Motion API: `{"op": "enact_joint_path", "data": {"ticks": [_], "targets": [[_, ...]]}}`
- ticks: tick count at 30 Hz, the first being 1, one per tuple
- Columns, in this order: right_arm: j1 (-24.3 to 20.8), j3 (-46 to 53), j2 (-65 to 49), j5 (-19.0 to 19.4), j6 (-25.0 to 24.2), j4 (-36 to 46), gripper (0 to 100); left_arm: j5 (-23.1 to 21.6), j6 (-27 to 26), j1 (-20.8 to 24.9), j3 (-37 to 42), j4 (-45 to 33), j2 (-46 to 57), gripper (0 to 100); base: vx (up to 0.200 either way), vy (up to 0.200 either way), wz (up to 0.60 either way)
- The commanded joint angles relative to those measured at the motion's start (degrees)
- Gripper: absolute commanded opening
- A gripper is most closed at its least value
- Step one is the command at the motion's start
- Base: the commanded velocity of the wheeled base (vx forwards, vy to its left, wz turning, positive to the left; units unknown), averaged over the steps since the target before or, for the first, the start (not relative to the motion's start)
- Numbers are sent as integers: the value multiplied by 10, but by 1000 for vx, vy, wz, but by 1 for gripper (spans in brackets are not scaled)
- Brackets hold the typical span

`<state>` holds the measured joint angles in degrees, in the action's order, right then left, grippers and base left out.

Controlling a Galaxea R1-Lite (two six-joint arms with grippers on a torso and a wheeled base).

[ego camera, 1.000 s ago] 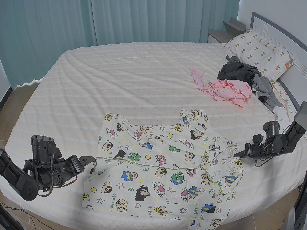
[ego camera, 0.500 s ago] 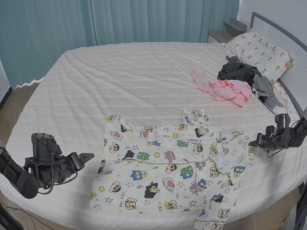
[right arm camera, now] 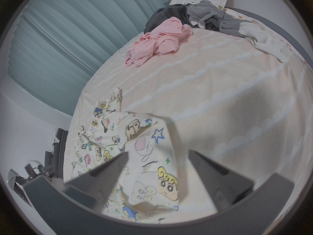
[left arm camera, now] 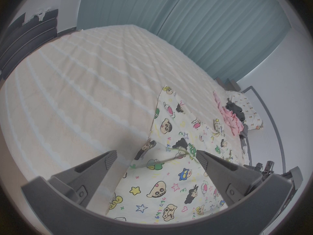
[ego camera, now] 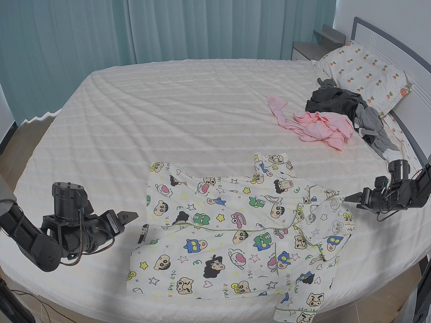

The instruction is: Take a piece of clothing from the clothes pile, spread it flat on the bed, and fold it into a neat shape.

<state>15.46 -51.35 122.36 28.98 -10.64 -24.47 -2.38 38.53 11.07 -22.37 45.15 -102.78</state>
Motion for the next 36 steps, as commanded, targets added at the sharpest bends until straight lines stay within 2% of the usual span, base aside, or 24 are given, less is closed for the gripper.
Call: {"op": "enact_joint_path", "data": {"ticks": [1, 5, 6, 10, 11, 12, 16, 21, 29, 36], "targets": [[4, 56, -70, 32, -5, -1, 100, -20, 5, 16, -27, -45, -64, 100, 0, 0, 0], [4, 115, -119, 42, -11, -19, 100, -49, 19, 31, -36, -91, -72, 100, 0, 0, 0], [4, 144, -131, 43, -13, -47, 100, -54, 29, 40, -42, -96, -77, 100, 0, 0, 0], [3, 219, -140, 71, -14, -144, 100, -30, 35, 52, -54, -93, -116, 100, 0, 0, 0], [3, 219, -140, 71, -14, -144, 100, -30, 35, 52, -54, -93, -116, 100, 0, 0, 0], [3, 249, -136, 83, -15, -189, 100, -15, 36, 53, -58, -95, -121, 100, 0, 0, 0], [3, 265, -119, 86, -28, -234, 100, -10, 37, 55, -58, -97, -131, 100, 0, 0, 0], [2, 266, -115, 87, -45, -246, 100, 7, 37, 54, -62, -96, -146, 100, 0, 0, 0], [0, 270, -118, 89, -47, -246, 100, 4, 42, 49, -69, -87, -145, 100, 0, 0, 0], [3, 270, -117, 99, -47, -246, 100, -14, 93, 53, -87, -82, -150, 100, 0, 0, 0]]}}
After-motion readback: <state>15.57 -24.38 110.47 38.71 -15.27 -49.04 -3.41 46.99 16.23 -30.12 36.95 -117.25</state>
